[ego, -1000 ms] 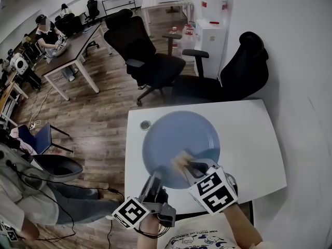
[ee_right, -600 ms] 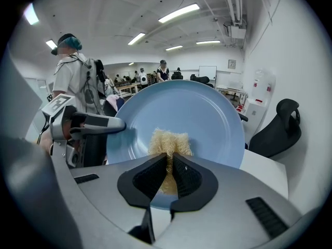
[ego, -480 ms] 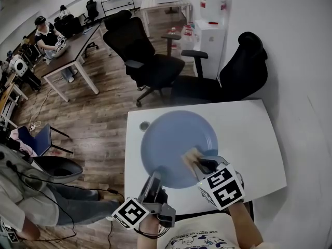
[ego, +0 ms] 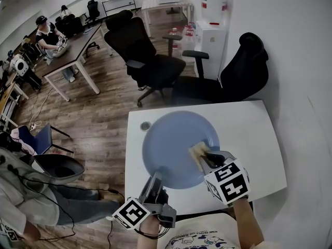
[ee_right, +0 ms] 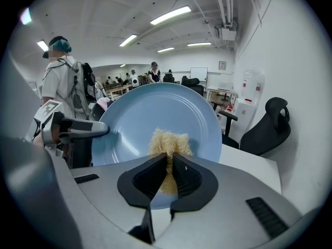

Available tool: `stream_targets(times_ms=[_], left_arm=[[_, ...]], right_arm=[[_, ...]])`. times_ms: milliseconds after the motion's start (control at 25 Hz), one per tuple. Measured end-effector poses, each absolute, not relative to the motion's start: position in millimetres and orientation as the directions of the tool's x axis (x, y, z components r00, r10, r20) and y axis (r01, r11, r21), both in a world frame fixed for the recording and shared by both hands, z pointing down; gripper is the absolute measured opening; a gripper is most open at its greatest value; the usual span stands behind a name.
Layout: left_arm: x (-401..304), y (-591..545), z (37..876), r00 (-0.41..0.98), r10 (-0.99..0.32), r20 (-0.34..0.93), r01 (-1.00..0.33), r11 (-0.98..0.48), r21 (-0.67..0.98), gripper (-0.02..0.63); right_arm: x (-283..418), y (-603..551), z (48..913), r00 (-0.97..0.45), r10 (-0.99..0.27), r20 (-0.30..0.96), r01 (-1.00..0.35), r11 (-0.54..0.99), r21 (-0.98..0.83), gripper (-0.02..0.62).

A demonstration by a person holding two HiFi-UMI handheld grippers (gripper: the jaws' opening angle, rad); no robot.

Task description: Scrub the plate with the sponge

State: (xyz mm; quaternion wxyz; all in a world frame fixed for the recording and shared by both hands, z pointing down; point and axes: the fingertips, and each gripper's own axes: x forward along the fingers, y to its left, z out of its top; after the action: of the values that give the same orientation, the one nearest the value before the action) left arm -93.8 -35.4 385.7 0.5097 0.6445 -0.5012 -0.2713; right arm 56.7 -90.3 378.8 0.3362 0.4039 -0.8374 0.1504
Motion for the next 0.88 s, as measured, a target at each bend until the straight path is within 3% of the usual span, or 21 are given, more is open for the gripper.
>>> stream_targets(times_ms=[880], left_arm=[[-75, -35, 388, 0.383, -0.907, 0.176, -0.396, 0.011, 0.918, 0.067]], right_arm=[[90, -125, 365, -0.369, -0.666, 0.648, -0.839, 0.539, 0.076, 0.046]])
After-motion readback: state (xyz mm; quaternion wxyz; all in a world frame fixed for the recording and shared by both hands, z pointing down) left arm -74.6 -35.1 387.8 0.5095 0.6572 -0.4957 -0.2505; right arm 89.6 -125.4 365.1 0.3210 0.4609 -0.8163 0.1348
